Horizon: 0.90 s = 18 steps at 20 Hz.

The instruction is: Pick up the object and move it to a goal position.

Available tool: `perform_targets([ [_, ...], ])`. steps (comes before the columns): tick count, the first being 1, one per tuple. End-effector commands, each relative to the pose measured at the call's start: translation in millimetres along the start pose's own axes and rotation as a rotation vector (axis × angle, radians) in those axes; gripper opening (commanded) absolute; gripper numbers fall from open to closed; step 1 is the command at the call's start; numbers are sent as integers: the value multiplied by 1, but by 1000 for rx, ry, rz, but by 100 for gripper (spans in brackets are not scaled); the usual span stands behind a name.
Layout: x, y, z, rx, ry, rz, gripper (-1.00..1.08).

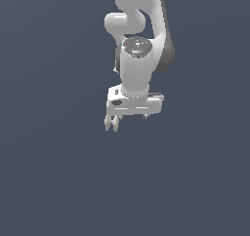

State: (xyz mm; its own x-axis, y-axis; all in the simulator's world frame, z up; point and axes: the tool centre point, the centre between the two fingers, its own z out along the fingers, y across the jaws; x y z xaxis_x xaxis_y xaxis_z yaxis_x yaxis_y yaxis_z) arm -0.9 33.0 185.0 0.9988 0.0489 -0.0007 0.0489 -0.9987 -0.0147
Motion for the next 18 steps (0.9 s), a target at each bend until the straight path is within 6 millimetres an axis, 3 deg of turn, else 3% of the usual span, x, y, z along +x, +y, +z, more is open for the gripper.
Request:
perform_targets([
  [1, 0, 0, 0, 0, 0, 0, 100],
  [4, 0, 6, -1, 0, 3, 11, 100],
  [10, -1, 35, -6, -2, 17, 70, 100],
  [18, -4, 39, -1, -3, 16, 78, 100],
])
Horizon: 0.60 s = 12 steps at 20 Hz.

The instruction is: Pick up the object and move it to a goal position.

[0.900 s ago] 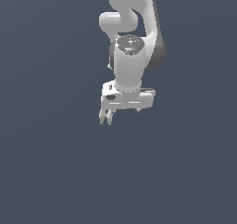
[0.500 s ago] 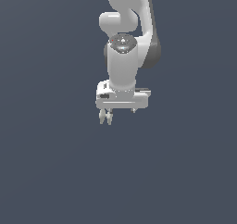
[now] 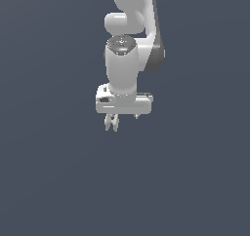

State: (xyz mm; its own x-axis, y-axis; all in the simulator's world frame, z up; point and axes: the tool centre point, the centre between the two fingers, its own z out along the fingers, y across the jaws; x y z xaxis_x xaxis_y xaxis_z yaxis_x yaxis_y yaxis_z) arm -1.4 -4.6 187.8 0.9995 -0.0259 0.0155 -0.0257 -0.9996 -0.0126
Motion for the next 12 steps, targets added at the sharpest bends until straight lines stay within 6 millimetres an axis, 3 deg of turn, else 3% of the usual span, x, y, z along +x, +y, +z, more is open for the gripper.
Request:
perform_targets([
  [1, -3, 4, 5, -1, -1, 6, 100],
  [12, -44, 45, 51, -8, -10, 67, 100],
])
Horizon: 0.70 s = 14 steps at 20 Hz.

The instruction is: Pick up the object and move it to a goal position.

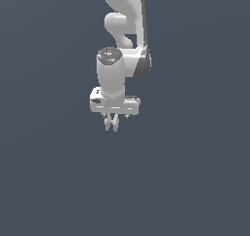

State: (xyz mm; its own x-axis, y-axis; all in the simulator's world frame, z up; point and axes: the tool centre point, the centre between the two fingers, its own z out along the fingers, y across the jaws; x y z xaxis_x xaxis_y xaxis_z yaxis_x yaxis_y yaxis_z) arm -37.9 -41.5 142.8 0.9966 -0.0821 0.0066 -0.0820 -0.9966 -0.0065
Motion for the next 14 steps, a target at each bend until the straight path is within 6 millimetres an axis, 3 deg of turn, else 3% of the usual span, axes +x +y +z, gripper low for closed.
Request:
perform_targets([
  [1, -11, 11, 12, -2, -2, 16, 100],
  [8, -31, 28, 30, -6, -6, 43, 100],
  [14, -34, 30, 33, -7, -7, 47, 100],
])
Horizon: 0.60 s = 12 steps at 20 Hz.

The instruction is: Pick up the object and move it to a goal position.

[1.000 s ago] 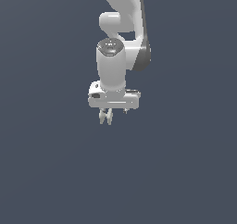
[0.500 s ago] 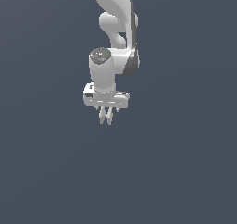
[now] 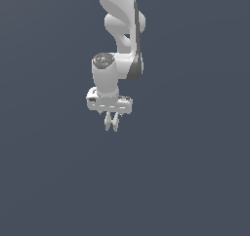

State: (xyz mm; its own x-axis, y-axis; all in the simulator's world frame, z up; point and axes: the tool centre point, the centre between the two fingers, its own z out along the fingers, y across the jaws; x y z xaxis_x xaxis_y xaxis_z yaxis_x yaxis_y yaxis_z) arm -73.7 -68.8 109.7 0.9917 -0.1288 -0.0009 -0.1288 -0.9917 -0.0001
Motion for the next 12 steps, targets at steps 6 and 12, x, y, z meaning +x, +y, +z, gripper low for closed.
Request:
perform_targets([
  [6, -1, 0, 16, 0, 1, 0, 100],
  [12, -2, 0, 44, 0, 1, 1, 100],
])
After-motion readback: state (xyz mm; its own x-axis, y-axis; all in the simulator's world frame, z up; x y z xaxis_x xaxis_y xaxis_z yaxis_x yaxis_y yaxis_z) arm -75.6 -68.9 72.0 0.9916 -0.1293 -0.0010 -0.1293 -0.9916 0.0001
